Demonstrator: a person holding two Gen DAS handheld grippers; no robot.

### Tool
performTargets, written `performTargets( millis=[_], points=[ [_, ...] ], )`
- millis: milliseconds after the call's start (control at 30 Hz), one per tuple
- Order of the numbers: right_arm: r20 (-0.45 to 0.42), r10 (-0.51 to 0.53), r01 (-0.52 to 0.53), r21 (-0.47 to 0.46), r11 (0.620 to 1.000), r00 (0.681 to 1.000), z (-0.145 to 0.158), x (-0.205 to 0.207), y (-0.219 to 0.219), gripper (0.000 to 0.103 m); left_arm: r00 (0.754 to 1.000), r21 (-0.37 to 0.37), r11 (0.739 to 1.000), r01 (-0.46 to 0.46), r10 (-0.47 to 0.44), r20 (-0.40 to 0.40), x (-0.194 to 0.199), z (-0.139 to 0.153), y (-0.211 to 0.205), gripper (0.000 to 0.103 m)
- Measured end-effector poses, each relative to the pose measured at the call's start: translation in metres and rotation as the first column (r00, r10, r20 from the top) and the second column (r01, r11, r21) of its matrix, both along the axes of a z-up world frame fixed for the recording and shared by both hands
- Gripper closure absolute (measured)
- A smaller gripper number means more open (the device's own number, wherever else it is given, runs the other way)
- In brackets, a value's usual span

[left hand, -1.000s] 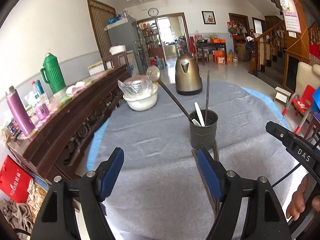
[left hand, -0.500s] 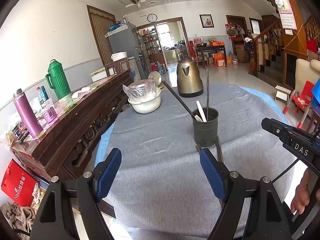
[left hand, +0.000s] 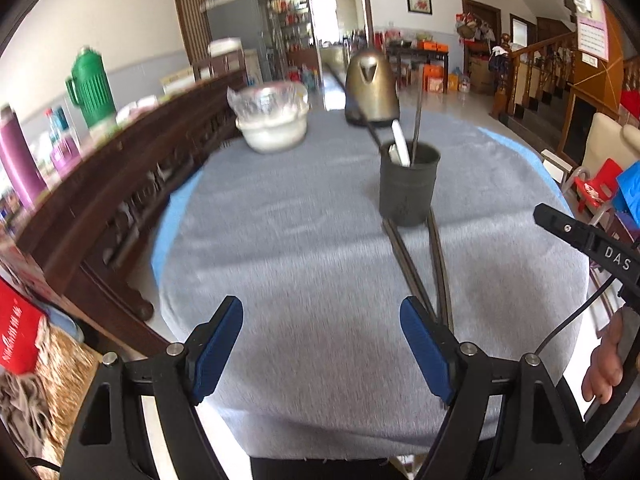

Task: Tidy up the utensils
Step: 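Move both open grippers back toward the loose dark chopsticks on the table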

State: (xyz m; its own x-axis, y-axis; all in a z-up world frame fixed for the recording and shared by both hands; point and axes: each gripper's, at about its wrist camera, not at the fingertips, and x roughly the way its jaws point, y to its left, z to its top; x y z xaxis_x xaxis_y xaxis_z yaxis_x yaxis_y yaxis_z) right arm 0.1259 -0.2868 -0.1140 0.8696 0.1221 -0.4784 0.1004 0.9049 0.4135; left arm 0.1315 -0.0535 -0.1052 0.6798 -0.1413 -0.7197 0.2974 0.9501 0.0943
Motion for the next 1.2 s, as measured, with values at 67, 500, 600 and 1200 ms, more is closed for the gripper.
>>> performTargets(
  millis=[67,500,600,1200],
  points=[
    [-0.021,-0.004,0.005,0.007,1.0,1.0,-0.008,0.002,-0.003,0.081,1.0,-0.006,1.0,-0.007,0.006,-0.03,0.002,-0.008,0.002,0.022],
    [-0.139,0.049,-0.046,0.025,0.999,0.989,-0.041,0.016,0.01,0.081,0.993,-0.014,1.0,-0.017,0.015,-0.12,0.011,-0.036,0.005,0.022],
    [-0.158,0.058,-0.055,0.026,0.998,0.986,-0.046,0.018,0.013,0.081,0.995,0.014,1.0,-0.021,0.022,-0.102,0.009,-0.038,0.004,0.022],
    [-0.21,0.094,-0.082,0.062,0.995,0.973,-0.062,0.027,0.014,0.08,0.997,0.069,0.998,-0.007,0.012,-0.082,0.013,-0.051,-0.008,0.022]
  ],
)
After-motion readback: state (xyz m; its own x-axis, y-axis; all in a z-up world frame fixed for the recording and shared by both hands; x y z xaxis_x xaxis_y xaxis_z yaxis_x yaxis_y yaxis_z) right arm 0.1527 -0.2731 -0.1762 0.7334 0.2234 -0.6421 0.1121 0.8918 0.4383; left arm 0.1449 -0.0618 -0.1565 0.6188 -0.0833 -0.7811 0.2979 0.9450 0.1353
